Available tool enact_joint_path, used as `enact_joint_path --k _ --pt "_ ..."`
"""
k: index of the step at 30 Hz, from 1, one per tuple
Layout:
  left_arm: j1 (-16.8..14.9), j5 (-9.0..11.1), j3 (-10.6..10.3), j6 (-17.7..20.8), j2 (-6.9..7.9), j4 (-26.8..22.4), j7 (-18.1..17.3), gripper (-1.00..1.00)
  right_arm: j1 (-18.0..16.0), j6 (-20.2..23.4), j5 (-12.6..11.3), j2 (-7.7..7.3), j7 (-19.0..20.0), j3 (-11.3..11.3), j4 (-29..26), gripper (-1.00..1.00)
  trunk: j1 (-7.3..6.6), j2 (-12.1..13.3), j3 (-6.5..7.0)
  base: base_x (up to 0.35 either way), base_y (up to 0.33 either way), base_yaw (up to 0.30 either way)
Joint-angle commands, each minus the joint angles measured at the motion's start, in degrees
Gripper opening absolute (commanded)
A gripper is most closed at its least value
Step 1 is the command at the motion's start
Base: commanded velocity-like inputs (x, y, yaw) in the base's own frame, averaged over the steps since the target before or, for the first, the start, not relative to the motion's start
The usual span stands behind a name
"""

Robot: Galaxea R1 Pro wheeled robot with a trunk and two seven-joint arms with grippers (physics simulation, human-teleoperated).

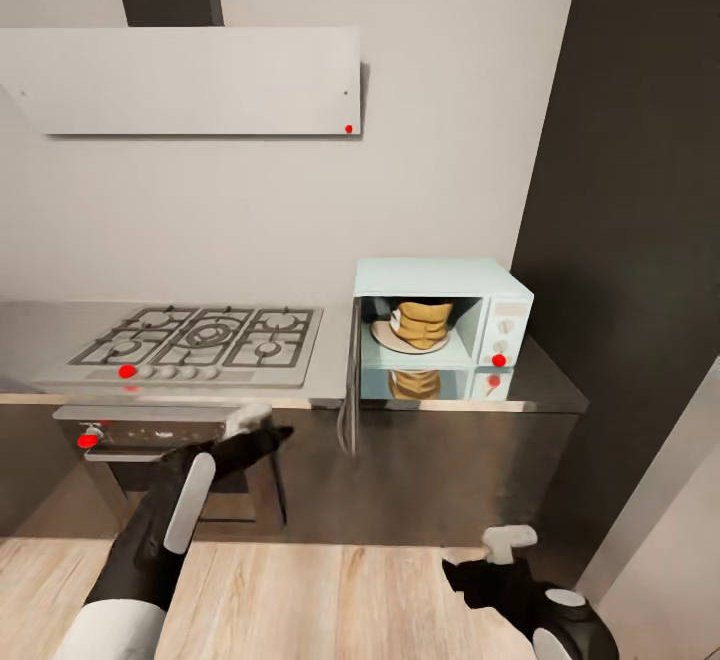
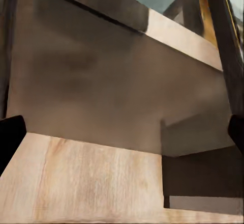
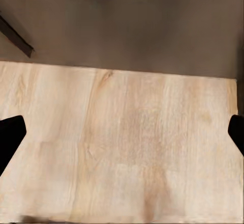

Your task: In the kitchen, take the popcorn bag from the countertop, put it into the microwave, and heat it until the popcorn is cooked so the cooked popcorn ends up inside the bag.

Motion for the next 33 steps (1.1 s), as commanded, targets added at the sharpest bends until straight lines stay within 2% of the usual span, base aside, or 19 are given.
enact_joint_path --k 1,2,3,4,7,8,17,22,29,33 --pt "-0.8 0.0 -0.4 0.4 -0.48 0.8 0.3 1.0 0.4 0.1 -0.5 -0.42 -0.6 0.6 -0.1 1.0 0.01 -0.1 -0.08 0.0 0.0 0.0" --pt "-2.7 0.1 -1.2 0.6 -1.11 2.6 0.6 1.0 1.3 0.2 -0.4 -0.99 -0.6 3.1 -0.1 1.0 0.01 -0.1 -0.08 0.0 0.0 0.0" --pt "-3.5 0.1 -1.3 0.8 -1.36 3.4 0.7 1.0 1.6 0.3 -0.4 -1.28 -0.7 5.6 0.0 1.0 0.01 -0.1 -0.08 0.0 0.0 0.0" --pt "-4.2 0.2 -0.9 0.9 -1.78 4.2 0.7 1.0 1.9 0.2 -0.3 -1.7 -0.8 9.0 0.0 1.0 0.01 -0.1 -0.08 0.0 0.0 -0.035" --pt "-5.9 0.5 -1.1 1.3 -2.55 4.3 0.5 1.0 2.2 0.2 -0.3 -2.16 -0.9 11.6 0.3 1.0 0.01 -0.1 -0.08 0.0 0.0 -0.138" --pt "-6.9 1.1 -1.6 1.8 -3.32 4.3 0.4 1.0 2.2 0.1 -0.3 -2.29 -0.9 12.4 0.6 1.0 0.01 -0.1 -0.08 0.0 0.0 -0.244" --pt "-7.5 1.6 -2.3 2.0 -4.14 4.8 0.8 1.0 2.9 0.0 -0.2 -2.96 -1.0 13.3 0.9 1.0 0.01 -0.1 -0.08 0.0 0.0 -0.272" --pt "-7.5 1.6 -4.1 1.9 -4.33 4.8 1.0 1.0 2.9 0.0 0.1 -3.0 -1.0 13.4 0.9 1.0 0.01 -0.1 -0.08 0.0 0.0 -0.279" --pt "-7.7 1.5 -4.4 1.9 -4.38 4.6 1.3 1.0 3.0 0.0 0.0 -3.0 -1.0 13.4 0.9 1.0 0.01 -0.1 -0.08 0.0 0.0 -0.273" --pt "-9.1 1.6 -4.4 2.0 -4.44 4.3 6.6 1.0 3.5 0.0 0.1 -3.0 -1.0 13.4 0.9 1.0 0.01 -0.1 -0.08 0.0 0.0 -0.26"
